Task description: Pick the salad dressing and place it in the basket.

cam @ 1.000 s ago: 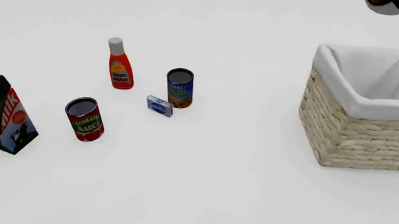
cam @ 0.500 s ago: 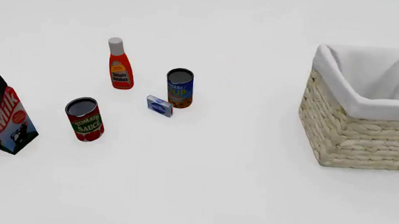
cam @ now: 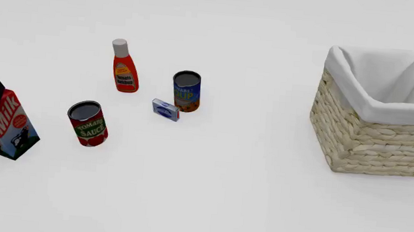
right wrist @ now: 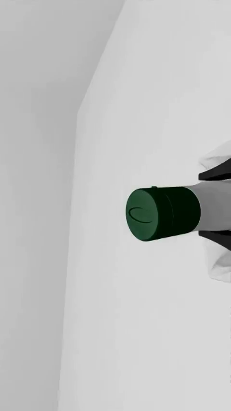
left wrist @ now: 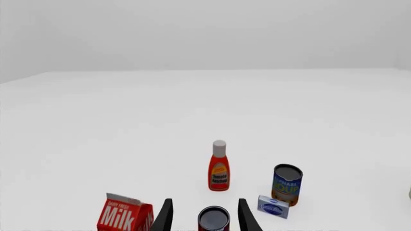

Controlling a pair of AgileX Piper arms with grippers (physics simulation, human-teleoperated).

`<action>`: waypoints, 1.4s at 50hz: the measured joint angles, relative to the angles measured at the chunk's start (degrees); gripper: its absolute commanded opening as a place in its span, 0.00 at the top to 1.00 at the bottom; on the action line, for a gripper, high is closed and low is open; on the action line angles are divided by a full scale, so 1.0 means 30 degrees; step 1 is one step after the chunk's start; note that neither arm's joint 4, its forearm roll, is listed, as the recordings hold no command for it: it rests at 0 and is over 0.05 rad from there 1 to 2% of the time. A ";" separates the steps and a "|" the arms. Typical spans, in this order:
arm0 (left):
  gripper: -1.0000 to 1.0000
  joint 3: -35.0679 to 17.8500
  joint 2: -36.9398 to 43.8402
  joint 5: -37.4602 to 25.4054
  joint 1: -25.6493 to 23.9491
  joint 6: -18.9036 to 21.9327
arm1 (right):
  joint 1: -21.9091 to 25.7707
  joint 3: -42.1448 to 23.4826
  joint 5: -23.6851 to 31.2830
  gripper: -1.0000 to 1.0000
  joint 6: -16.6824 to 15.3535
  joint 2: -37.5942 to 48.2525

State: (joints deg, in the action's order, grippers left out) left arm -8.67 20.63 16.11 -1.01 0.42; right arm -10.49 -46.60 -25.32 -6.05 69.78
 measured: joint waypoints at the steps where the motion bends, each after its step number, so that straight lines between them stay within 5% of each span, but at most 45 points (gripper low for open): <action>1: 0.00 0.0013 0.0010 0.0011 0.0010 0.0006 | -0.0055 -0.0013 -0.0055 1.00 0.0023 0.0140; 35: 0.00 0.0251 0.0478 0.0439 0.0069 0.0274 | -0.0260 -0.1146 -0.1431 1.00 0.0073 0.4494; 70: 0.00 0.0579 0.0972 0.1017 0.0329 0.0209 | -0.0094 -0.0746 -0.2123 1.00 0.0110 0.5956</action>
State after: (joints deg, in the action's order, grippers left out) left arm -6.93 23.54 19.16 -0.02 1.05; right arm -10.77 -48.83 -31.69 -5.72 87.64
